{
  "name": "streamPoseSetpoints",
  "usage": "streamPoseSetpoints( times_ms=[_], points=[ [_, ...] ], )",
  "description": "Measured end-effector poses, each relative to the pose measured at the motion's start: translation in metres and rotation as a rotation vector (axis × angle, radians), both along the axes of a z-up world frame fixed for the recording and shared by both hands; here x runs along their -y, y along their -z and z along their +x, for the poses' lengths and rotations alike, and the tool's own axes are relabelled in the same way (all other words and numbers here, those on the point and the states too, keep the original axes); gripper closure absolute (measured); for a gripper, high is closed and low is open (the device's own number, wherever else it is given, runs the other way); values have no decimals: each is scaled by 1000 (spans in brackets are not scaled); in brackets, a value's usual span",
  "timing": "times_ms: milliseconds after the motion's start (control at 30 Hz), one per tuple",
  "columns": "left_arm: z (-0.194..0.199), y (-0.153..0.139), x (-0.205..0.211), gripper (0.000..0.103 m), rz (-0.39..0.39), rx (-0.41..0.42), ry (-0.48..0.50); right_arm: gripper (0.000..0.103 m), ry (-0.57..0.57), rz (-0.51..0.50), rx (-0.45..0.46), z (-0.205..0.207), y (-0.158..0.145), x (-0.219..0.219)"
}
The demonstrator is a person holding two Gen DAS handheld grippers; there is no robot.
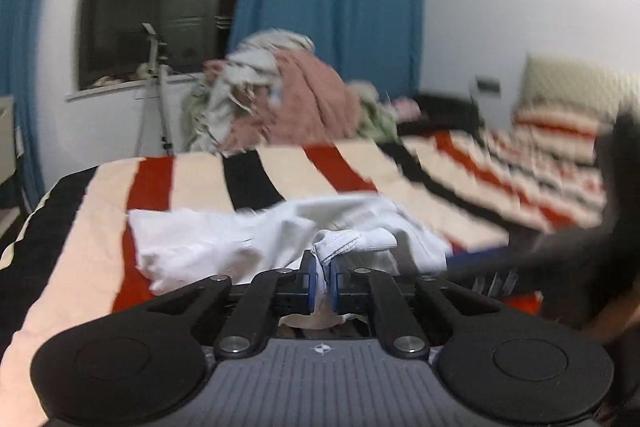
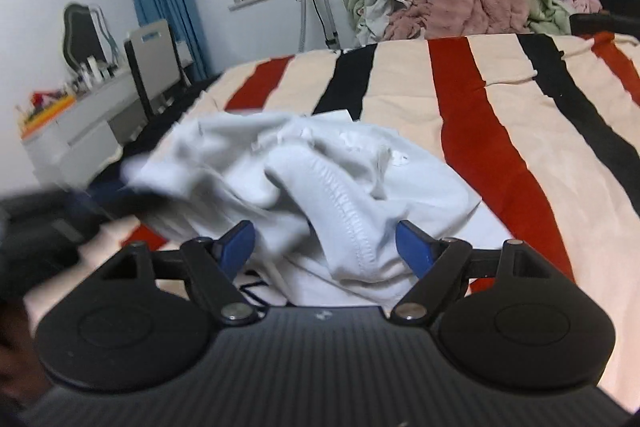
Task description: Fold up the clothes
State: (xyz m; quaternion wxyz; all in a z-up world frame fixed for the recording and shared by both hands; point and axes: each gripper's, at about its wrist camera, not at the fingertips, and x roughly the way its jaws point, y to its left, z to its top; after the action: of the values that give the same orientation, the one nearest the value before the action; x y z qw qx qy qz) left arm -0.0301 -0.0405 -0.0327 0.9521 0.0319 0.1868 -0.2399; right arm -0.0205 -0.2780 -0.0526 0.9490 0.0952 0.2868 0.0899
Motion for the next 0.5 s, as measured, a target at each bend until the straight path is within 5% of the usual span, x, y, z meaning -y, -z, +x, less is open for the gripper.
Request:
streamPoseSetpoints(
  times_ms=[167, 300, 500],
  points=[
    [4, -10, -17, 96, -112, -19, -21, 24, 190, -66, 43, 5, -1, 8],
    [10, -17, -28, 96, -157, -37, -16, 24, 354, 96, 90, -3, -7, 46],
    [-4, -22, -40, 96, -222, -7, 11, 23, 444, 101, 56, -3, -6, 64]
  ],
)
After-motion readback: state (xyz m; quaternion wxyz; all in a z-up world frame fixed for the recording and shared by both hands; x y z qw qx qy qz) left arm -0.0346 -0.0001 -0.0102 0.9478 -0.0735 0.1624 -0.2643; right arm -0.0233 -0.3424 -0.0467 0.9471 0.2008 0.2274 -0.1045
